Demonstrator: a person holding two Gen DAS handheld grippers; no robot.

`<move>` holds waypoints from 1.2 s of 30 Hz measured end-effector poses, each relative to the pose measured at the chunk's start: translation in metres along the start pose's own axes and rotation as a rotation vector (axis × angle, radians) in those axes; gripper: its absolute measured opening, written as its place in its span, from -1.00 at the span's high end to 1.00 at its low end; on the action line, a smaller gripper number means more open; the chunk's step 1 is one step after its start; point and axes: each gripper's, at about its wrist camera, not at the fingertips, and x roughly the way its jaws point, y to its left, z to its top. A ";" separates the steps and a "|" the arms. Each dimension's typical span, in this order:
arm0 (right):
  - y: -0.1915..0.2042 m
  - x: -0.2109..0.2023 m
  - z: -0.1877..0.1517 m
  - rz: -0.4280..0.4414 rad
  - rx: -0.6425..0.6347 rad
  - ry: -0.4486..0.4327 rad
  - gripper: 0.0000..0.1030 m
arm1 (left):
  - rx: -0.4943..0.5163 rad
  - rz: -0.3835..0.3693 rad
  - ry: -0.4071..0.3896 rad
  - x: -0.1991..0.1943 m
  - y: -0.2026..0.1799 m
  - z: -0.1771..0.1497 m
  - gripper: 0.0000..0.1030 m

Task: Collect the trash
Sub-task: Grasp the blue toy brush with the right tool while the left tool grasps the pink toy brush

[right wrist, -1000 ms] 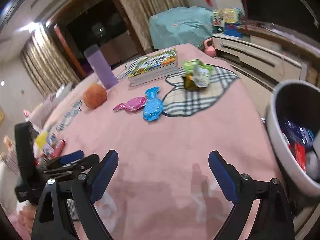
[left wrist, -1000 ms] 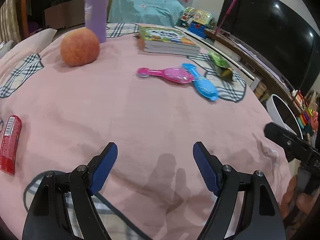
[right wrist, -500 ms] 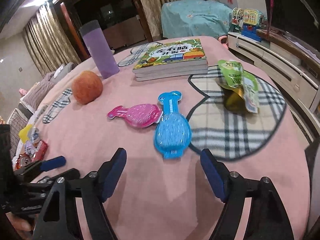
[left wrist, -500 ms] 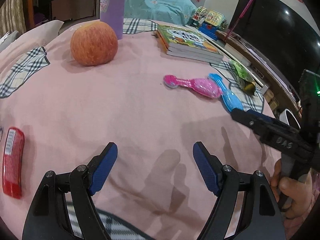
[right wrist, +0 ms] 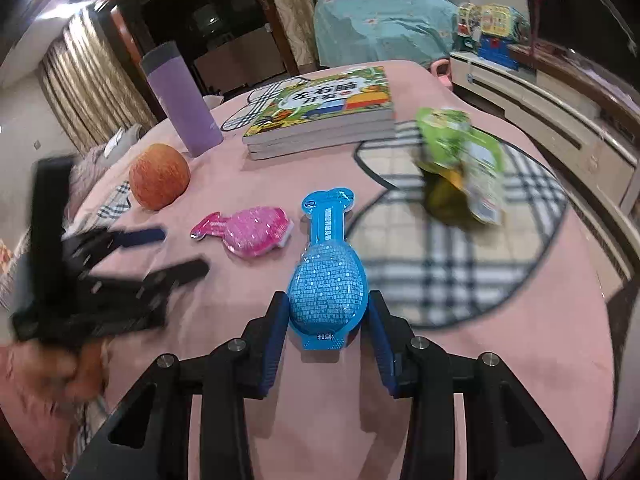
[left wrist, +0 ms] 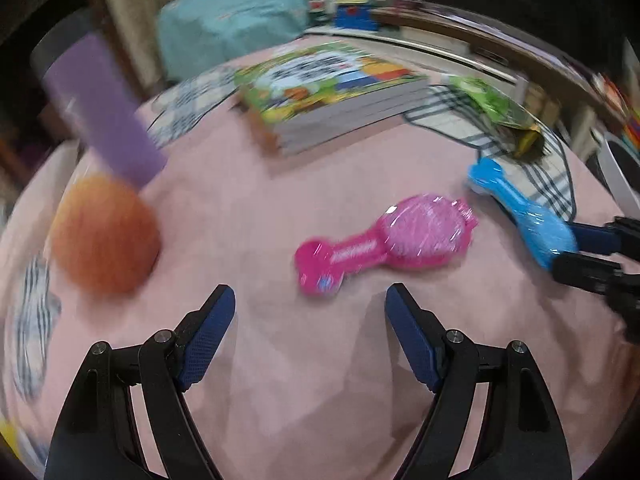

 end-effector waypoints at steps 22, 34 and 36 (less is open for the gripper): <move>-0.025 -0.063 -0.064 0.014 0.183 -0.105 0.22 | -0.196 -0.257 0.043 -0.051 -0.037 -0.055 0.40; -0.021 -0.076 -0.084 -0.002 0.160 -0.086 0.15 | -0.228 -0.139 -0.003 -0.102 -0.085 -0.096 -0.29; -0.025 -0.076 -0.084 0.015 0.172 -0.076 0.12 | -0.156 -0.106 -0.016 -0.102 -0.090 -0.090 -0.32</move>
